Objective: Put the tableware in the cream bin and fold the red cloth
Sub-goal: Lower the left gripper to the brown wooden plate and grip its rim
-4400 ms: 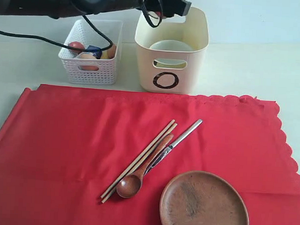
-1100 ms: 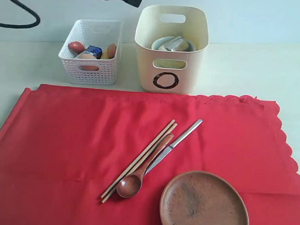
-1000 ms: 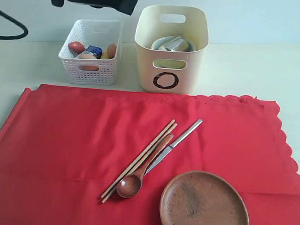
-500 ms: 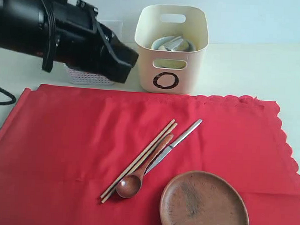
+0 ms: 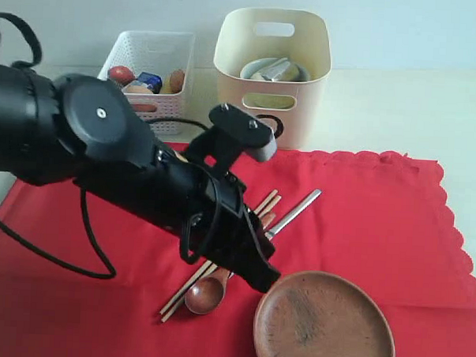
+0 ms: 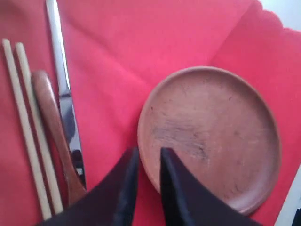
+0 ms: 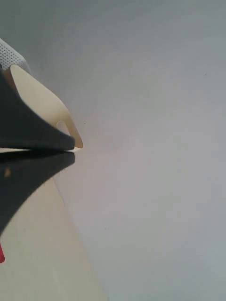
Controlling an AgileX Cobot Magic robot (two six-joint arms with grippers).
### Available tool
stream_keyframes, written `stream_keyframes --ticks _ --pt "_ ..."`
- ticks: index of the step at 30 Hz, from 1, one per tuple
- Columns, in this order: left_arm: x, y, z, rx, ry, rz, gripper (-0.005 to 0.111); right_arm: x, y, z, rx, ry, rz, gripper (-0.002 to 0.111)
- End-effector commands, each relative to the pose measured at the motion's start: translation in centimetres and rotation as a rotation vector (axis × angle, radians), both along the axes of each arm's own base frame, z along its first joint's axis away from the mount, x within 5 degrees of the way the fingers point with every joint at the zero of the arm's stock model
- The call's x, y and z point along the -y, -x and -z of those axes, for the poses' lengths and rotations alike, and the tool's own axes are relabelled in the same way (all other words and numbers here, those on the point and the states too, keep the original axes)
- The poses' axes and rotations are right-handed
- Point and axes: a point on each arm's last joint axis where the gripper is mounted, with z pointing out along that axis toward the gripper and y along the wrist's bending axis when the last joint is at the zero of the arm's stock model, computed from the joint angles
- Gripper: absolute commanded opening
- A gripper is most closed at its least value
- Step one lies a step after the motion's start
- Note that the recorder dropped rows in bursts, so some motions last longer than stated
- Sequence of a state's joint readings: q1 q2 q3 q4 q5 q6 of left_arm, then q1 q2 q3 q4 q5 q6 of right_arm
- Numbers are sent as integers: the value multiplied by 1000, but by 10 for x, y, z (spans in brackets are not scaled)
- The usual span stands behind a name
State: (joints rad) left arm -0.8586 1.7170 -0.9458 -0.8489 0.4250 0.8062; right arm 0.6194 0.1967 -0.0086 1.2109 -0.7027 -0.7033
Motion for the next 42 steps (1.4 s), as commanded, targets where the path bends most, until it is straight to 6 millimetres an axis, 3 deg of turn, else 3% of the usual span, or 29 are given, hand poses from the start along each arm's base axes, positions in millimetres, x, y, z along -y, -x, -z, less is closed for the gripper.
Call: stream_keyframes --ticks 1,3,8,19,30,33,41,42 --pt "5 1 24 -79 -39 -31 49 0 0 0 5 11 3 0" --pt "7 0 33 -109 -52 -42 57 0 0 0 5 11 3 0" --pt "8 1 48 -149 -82 -44 67 0 0 0 5 11 3 0" --pt "36 8 56 -164 -89 41 67 0 0 0 5 11 3 0" --pt "39 5 70 -175 -115 28 64 0 0 0 5 11 3 0" --pt "39 5 70 -171 -115 36 54 0 0 0 5 11 3 0" --pt "42 10 70 -153 -115 92 0 0 0 0 5 11 3 0" --pt "42 10 70 -155 -115 90 0 0 0 0 5 11 3 0"
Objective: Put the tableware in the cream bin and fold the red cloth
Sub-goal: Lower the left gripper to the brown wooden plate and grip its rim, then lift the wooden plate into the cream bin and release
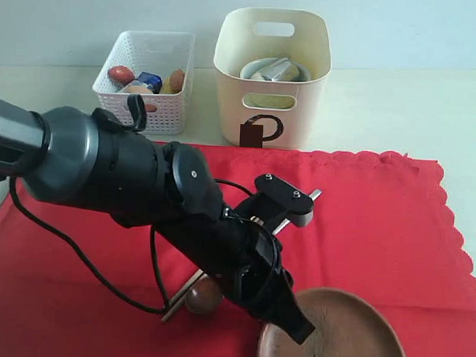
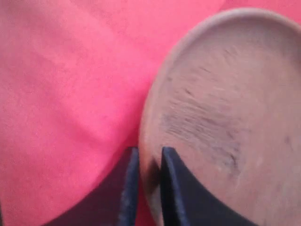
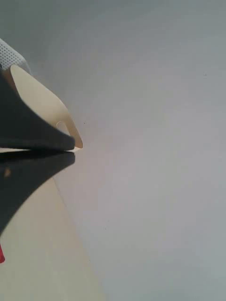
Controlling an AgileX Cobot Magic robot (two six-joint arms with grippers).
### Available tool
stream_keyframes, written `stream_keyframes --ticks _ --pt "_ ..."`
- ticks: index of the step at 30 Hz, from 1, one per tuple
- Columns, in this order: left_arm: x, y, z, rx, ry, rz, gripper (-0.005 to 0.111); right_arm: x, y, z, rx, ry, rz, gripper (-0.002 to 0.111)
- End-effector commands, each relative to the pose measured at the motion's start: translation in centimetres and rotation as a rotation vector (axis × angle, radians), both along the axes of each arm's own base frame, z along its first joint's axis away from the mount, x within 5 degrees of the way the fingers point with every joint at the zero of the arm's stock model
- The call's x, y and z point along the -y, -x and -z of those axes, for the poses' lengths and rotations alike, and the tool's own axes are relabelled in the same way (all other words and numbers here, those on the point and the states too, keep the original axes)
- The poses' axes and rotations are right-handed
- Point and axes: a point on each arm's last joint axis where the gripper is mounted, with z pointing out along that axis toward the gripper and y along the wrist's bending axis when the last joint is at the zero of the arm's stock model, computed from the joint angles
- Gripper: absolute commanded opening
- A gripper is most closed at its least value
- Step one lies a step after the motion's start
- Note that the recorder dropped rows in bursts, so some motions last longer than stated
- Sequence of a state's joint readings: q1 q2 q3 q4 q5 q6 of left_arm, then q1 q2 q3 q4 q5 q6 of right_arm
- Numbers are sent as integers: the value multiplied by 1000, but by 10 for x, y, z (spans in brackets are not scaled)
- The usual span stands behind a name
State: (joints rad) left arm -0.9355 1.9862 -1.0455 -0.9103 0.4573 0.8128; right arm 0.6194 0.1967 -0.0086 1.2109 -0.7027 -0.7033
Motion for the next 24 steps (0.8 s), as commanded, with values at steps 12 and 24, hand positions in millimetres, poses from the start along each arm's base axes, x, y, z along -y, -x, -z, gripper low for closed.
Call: stream_keyframes --ticks 12,24 --pt "9 -8 -32 -146 117 7 0 0 0 0 5 11 3 0" --pt "-19 -73 -115 -69 346 -168 0 0 0 0 5 11 3 0"
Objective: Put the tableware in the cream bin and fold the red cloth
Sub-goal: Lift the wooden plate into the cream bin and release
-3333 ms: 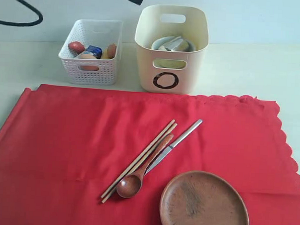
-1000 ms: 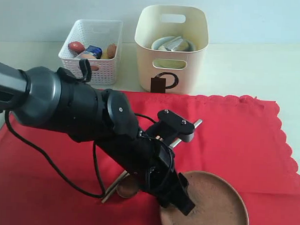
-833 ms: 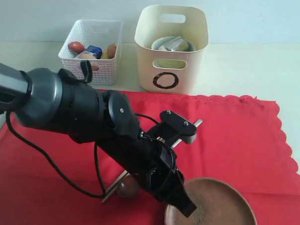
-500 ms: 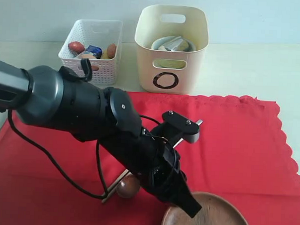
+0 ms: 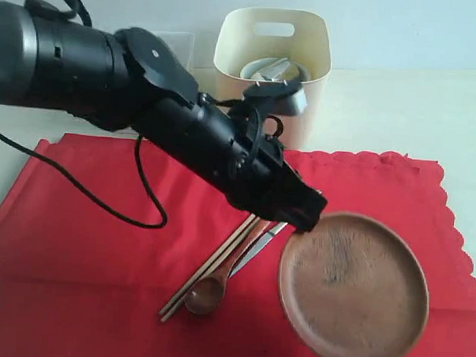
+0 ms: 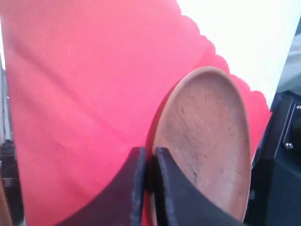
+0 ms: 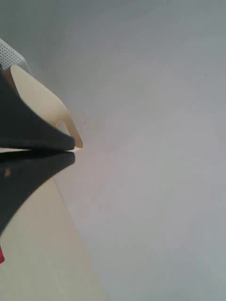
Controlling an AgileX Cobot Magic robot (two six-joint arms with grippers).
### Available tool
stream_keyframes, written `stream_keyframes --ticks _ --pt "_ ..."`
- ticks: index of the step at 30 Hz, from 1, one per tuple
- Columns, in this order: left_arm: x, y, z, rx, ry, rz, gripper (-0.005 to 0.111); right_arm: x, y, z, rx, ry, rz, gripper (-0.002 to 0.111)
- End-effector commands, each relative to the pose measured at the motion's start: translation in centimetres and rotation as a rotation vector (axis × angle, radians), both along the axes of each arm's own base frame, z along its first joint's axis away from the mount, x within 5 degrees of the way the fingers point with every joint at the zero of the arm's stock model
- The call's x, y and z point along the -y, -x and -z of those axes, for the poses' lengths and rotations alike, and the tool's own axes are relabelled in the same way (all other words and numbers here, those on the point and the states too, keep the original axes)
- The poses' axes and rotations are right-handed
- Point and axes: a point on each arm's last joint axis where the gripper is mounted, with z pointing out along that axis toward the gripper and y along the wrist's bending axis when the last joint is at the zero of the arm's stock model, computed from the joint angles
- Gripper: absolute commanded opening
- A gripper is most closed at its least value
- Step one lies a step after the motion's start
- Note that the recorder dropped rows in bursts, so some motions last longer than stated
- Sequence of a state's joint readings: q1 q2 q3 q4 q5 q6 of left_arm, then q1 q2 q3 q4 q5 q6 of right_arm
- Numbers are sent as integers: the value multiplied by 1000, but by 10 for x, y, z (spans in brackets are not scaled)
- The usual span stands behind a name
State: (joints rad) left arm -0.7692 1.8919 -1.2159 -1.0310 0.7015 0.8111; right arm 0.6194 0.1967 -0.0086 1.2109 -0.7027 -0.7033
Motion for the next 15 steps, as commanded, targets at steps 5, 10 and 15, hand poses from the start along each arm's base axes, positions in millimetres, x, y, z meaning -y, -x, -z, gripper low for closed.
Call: stream_keyframes --ticks 5,10,15 --pt "-28 -62 -87 141 227 -194 0 0 0 0 5 11 3 0" --pt "-40 -97 -116 345 281 -409 0 0 0 0 5 11 3 0" --pt "-47 -115 -128 487 298 -573 0 0 0 0 6 11 5 0"
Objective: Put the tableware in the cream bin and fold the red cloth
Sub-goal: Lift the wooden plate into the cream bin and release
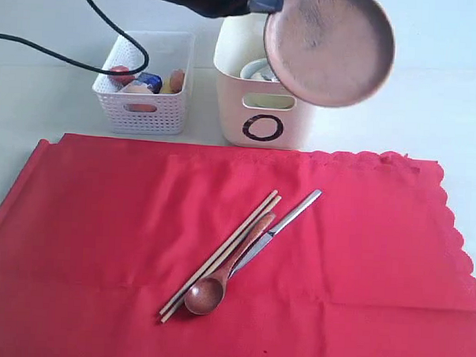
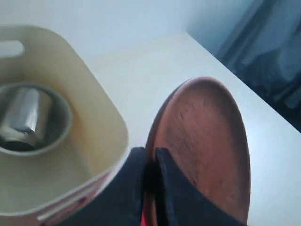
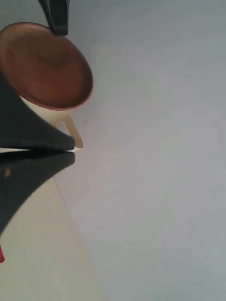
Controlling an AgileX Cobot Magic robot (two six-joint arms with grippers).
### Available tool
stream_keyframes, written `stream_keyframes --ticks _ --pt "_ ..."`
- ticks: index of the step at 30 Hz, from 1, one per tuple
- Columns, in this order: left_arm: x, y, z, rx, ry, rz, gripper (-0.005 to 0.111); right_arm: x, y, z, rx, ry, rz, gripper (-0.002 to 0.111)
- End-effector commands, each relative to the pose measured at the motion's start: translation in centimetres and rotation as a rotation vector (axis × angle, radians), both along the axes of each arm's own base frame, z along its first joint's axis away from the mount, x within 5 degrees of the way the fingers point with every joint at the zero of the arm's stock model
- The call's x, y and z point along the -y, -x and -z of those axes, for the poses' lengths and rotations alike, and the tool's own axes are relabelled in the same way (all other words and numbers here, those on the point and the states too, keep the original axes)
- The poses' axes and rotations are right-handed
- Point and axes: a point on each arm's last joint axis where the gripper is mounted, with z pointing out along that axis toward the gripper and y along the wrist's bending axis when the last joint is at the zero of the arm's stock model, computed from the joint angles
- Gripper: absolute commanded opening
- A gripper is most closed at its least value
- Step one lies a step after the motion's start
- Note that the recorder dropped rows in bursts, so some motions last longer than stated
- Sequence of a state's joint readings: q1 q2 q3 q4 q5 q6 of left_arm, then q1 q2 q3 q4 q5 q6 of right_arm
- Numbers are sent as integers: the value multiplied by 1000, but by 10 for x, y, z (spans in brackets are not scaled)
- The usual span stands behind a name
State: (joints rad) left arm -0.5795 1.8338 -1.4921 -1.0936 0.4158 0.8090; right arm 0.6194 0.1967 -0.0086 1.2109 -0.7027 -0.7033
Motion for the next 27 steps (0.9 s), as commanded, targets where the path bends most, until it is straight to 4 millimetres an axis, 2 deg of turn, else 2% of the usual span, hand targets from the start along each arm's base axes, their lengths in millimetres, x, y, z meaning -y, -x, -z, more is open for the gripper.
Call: stream_keyframes --ticks 1,5,9,19,22,27 --pt "-8 -15 -17 102 45 -157 0 0 0 0 6 11 5 0" --pt "-11 -30 -16 138 48 -227 0 0 0 0 6 11 5 0" --pt "-14 -48 -5 132 43 -267 0 0 0 0 6 11 5 0" --pt "-20 -79 40 155 -20 -451 0 0 0 0 6 11 5 0" --pt "-19 -84 54 143 -37 -465 0 0 0 0 6 11 5 0" --pt "-13 -89 66 129 -47 -454 0 0 0 0 6 11 5 0"
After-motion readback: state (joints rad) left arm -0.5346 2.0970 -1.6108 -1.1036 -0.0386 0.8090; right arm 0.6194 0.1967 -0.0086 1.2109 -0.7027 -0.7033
